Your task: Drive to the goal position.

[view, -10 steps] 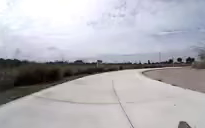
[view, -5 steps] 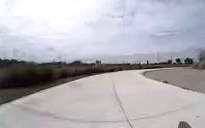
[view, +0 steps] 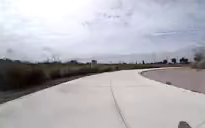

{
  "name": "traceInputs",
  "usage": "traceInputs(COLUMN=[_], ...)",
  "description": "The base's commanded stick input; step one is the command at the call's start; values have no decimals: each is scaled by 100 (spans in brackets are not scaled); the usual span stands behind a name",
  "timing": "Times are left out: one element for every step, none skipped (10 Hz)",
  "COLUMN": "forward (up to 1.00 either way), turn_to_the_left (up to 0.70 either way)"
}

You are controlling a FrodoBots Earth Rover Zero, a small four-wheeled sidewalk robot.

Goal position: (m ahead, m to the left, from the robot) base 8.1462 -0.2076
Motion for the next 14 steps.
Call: traceInputs(forward=[100, 100, 100, 100, 100, 100, 100, 100, 100, 100, 100, 100, 100, 100], turn_to_the_left=[0, 0, 0, 0, 0, -40, -40, -40, -40, -40, -35, -26, -16, -7])
